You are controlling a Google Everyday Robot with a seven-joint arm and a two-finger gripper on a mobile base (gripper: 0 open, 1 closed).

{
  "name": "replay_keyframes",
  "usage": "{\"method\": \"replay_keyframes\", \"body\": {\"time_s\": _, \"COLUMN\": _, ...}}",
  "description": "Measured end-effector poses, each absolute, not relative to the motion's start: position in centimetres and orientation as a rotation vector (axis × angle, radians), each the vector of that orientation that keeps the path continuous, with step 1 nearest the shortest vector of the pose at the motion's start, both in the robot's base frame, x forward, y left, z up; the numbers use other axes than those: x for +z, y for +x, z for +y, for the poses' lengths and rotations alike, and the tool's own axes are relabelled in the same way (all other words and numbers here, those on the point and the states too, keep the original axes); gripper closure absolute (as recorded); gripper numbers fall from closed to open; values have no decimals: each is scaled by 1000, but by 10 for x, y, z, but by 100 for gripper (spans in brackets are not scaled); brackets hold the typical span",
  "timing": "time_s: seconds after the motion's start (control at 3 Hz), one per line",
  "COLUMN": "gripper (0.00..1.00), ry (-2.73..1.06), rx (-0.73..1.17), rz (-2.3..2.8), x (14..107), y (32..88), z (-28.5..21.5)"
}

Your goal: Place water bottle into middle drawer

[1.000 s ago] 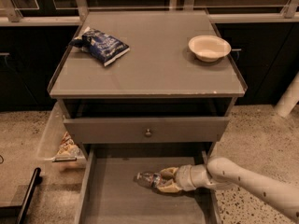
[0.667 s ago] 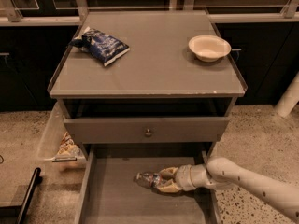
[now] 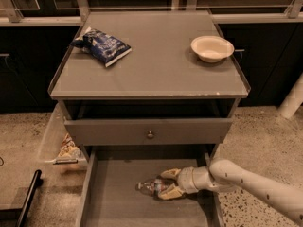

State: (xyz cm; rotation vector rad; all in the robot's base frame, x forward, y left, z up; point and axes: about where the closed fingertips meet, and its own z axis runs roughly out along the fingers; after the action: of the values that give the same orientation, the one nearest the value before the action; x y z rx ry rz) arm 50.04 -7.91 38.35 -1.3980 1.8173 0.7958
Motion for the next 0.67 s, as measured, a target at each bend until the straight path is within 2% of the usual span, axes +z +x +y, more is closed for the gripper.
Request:
{"method": "replay_keyframes", "body": {"time_s": 0.33, "gripper": 0, "ry": -1397, "rx": 801, "rz": 1817, "x": 384, "y": 500, "z": -79}}
{"method": "replay_keyframes", "body": {"time_s": 0.67, "gripper": 0, "ry": -1418, "rx": 774, "rz": 1790, "x": 404, "y": 494, "z": -85}}
